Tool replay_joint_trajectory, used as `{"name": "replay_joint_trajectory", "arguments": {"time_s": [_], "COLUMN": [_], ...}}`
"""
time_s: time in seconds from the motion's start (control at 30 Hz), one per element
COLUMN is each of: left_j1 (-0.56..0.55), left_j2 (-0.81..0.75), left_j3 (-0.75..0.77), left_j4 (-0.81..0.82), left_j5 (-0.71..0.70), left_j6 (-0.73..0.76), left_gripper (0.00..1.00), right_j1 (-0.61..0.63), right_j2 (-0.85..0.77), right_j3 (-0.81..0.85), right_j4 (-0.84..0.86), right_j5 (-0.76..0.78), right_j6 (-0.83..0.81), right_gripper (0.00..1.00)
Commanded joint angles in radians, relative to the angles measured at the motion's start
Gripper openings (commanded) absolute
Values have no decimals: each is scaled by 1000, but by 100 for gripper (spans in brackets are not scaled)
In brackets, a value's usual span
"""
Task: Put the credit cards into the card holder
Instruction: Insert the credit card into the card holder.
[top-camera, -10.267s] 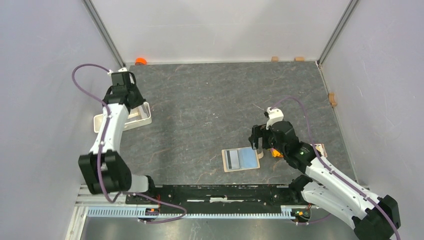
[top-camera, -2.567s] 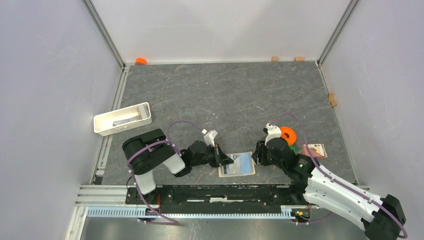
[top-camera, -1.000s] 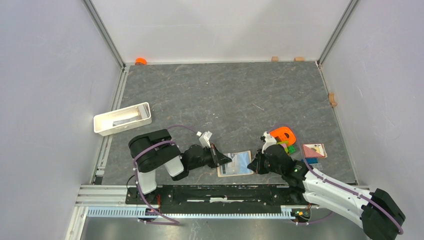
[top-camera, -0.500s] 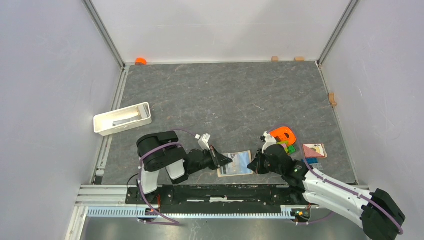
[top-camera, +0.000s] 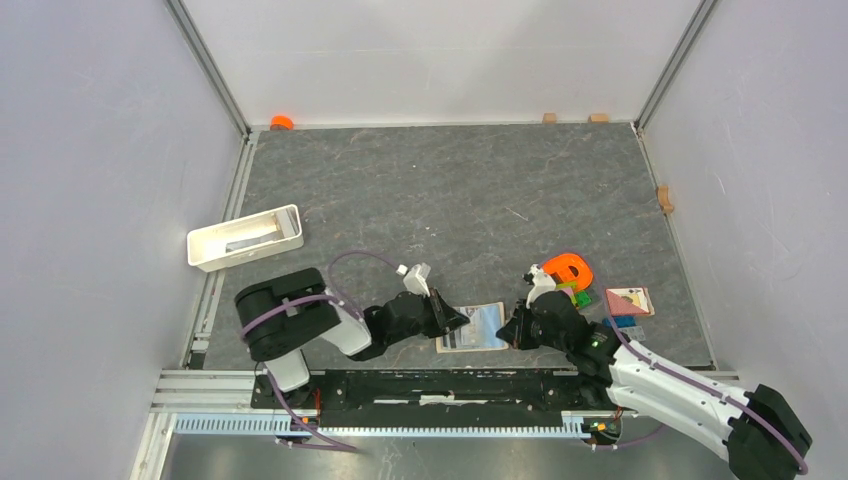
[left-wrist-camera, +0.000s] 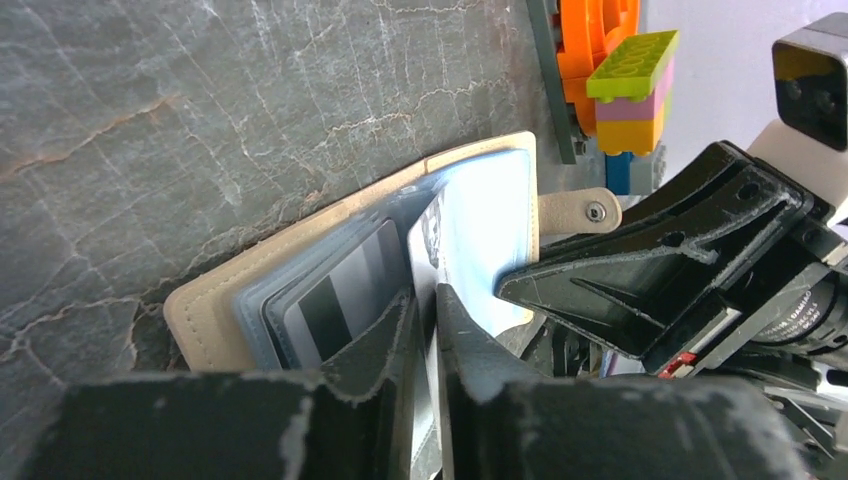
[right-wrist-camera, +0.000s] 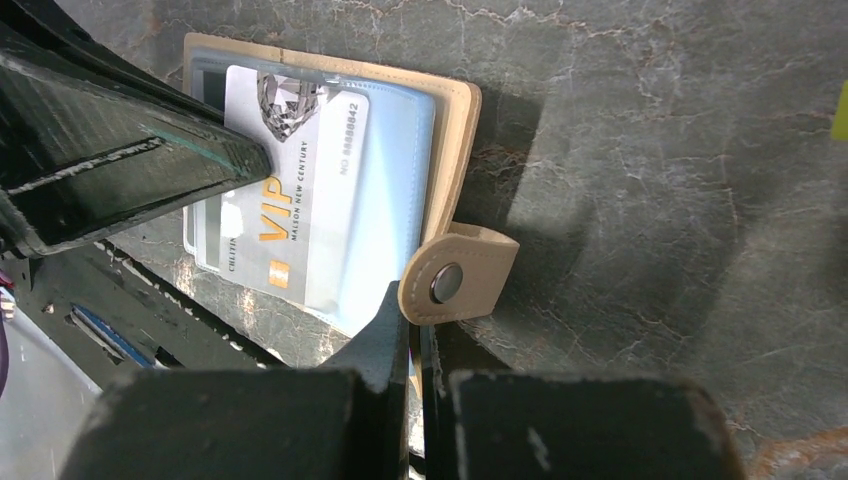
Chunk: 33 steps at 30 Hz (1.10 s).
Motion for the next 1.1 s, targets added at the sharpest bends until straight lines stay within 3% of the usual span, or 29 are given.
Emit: {"name": "replay_joint_trajectory", "arguments": {"time_s": [0.0, 0.17, 0.43, 0.5, 0.7, 0.77, 0.97, 1.07], "left_j1": [-1, -1, -14, -24, -63, -69, -71, -72], "left_j2": [-88, -168, -264, -269, -222, -211, -204, -193], "left_j3": [53, 127, 155, 162, 195, 198, 202, 213], "left_j4": [-417, -656, -781, -786, -785, -785, -817, -831], "left_j5": [-87, -98, -104, -92, -55, -60, -78, -74], "left_j6": [118, 170, 194, 192, 150, 145, 132, 134], "left_gripper": [24, 39, 52, 52, 51, 50, 47, 46], "right_j1": [5, 6, 5, 5, 5, 6, 5, 5], "right_j2": [-8, -11, -15, -17, -34, -41, -48, -47], "right_j3": [-4, 6, 18, 21, 53, 66, 64, 50], "right_j4": [-73, -93, -102, -102, -134, -149, -174, -161], "right_j5": [48, 59, 64, 63, 82, 97, 113, 103], "right_j6": [-2, -11, -16, -17, -28, -31, -35, -35], "right_gripper": [0, 0, 2, 7, 38, 43, 37, 30]}}
